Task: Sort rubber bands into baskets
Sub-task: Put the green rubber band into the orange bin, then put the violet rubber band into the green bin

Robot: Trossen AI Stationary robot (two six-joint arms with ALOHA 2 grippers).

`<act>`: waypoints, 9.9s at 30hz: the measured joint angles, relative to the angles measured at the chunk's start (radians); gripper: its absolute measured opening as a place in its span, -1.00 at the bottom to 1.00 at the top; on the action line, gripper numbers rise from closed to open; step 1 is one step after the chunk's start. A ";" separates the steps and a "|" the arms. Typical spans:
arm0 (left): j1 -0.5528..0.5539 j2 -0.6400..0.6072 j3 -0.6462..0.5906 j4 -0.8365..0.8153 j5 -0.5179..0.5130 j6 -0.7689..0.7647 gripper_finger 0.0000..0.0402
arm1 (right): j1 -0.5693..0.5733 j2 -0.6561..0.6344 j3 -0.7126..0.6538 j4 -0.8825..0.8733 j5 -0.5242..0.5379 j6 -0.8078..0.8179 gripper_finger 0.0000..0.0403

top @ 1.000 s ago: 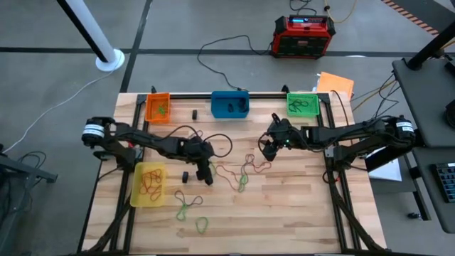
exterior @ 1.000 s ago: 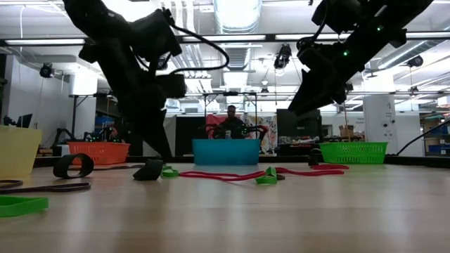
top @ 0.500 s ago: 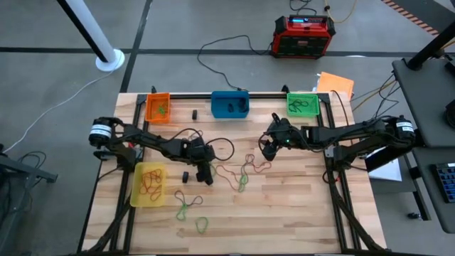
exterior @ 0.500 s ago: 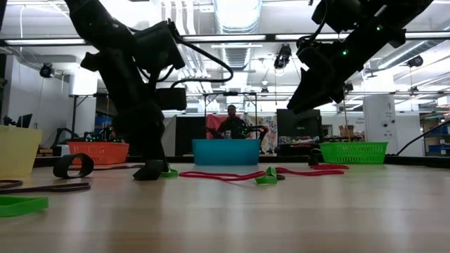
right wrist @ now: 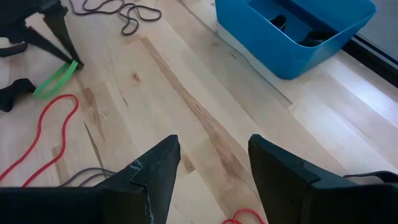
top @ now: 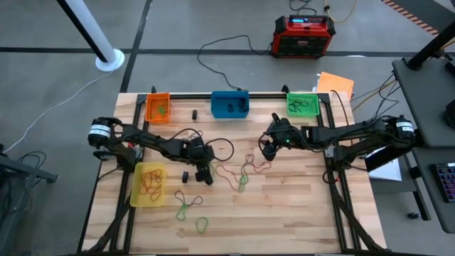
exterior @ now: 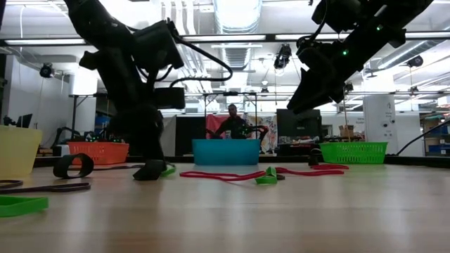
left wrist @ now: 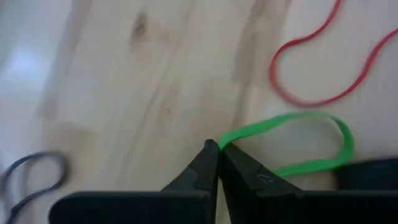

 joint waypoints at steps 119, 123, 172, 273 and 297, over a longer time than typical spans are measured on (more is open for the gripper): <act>0.233 -0.323 -0.213 -0.287 0.001 -0.017 -0.16 | 0.000 0.000 0.037 0.066 -0.034 -0.098 -0.09; 0.233 -0.283 -0.218 -0.279 0.000 -0.065 -0.16 | 0.000 0.000 0.036 0.066 -0.034 -0.098 -0.09; 0.162 -0.675 -0.209 0.125 0.064 0.016 -1.00 | 0.047 0.117 -0.016 0.513 -0.034 -0.382 -0.09; 0.184 -0.649 -0.208 0.279 0.052 -0.013 -0.04 | -0.522 0.541 0.883 -0.924 0.112 -0.340 -0.96; 0.183 -0.591 -0.208 0.302 0.052 -0.010 -0.04 | -0.808 0.548 0.711 -1.037 0.150 -0.025 -0.72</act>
